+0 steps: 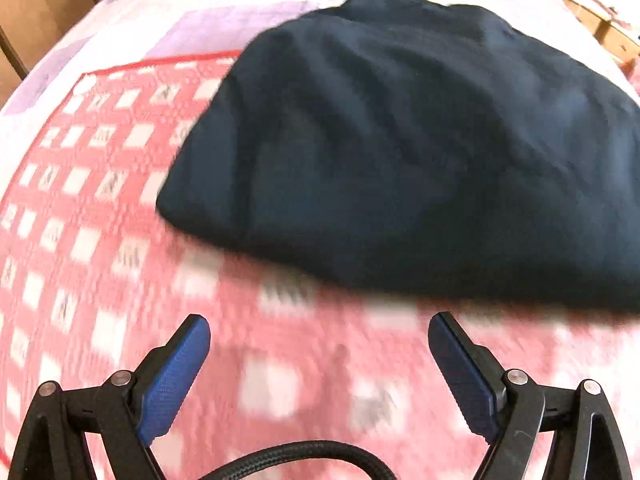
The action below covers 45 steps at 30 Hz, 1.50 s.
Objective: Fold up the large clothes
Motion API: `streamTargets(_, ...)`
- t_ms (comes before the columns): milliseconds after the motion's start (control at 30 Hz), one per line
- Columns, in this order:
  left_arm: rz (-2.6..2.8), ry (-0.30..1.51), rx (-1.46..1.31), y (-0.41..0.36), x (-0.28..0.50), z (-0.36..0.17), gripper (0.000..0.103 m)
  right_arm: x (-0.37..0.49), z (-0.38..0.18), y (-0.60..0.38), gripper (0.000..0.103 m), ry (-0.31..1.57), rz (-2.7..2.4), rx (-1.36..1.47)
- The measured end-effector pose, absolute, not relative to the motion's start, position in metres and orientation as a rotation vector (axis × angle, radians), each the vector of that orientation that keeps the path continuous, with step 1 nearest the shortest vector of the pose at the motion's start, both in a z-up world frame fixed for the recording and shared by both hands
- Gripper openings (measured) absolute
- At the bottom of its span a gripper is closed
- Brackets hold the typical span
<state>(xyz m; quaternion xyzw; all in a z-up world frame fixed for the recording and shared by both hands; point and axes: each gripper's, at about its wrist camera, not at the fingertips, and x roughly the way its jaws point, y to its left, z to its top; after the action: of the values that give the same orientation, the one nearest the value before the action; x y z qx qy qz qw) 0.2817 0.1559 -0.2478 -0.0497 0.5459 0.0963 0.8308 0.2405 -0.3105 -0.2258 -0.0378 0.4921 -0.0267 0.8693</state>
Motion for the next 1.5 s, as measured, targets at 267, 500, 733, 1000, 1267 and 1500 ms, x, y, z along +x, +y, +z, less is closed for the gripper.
streamTargets(267,0.162,1.208,-0.059,0.088,0.201,-0.168,0.092,0.157,-0.125,-0.178,0.094,0.98,0.151,-0.072)
streamTargets(500,0.123,1.208,-0.081,0.06,0.149,-0.101,0.092,0.098,-0.049,-0.124,0.094,0.972,0.203,-0.086)
streamTargets(733,0.128,1.17,-0.058,0.043,0.116,-0.047,0.092,0.061,0.009,-0.127,0.094,0.962,0.177,-0.06)
streamTargets(1000,0.099,1.119,-0.046,0.024,0.09,-0.005,0.092,0.035,0.039,-0.139,0.094,0.975,0.171,-0.021)
streamTargets(1267,0.056,1.082,-0.027,0.01,0.073,0.019,0.092,0.016,0.061,-0.143,0.094,0.96,0.163,0.002)
streamTargets(1500,0.063,1.037,-0.012,0.007,0.063,0.037,0.092,0.005,0.076,-0.144,0.094,0.935,0.144,0.023)
